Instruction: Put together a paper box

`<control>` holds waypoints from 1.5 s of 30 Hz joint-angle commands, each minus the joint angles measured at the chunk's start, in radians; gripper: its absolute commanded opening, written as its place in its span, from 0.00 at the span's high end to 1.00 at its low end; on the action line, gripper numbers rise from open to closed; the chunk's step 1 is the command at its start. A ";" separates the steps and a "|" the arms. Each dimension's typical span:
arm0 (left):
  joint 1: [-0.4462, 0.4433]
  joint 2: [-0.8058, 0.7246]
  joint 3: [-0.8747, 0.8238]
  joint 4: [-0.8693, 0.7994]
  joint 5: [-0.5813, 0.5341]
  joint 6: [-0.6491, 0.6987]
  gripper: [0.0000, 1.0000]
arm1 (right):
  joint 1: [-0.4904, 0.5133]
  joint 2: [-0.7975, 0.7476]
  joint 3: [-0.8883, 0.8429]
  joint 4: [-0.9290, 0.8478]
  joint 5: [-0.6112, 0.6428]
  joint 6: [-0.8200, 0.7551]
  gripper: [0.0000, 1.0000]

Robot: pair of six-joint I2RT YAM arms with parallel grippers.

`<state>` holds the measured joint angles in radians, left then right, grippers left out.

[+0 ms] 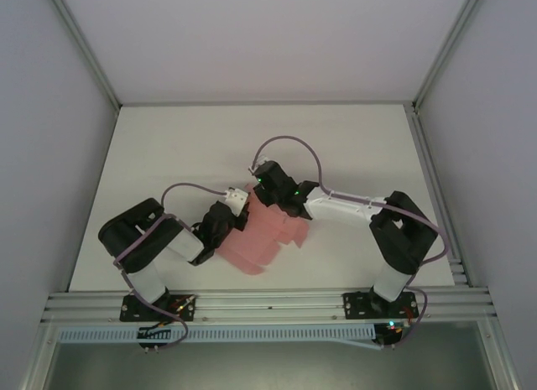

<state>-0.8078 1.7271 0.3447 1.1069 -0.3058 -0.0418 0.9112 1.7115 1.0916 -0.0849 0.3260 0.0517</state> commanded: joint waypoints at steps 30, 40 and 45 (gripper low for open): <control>-0.036 -0.371 0.112 -0.455 -0.222 -0.157 1.00 | -0.197 -0.693 -0.320 -0.092 0.246 0.235 0.05; -0.051 -0.380 0.116 -0.455 -0.218 -0.175 1.00 | -0.210 -0.552 -0.351 -0.020 -0.207 0.173 0.15; -0.049 -0.355 0.140 -0.476 -0.234 -0.194 1.00 | -0.206 -0.514 -0.387 0.044 -0.347 0.172 0.19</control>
<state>-0.8528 1.3685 0.4408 0.6407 -0.4995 -0.2001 0.7040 1.1912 0.7334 -0.1146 0.1234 0.2359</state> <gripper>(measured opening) 0.045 0.815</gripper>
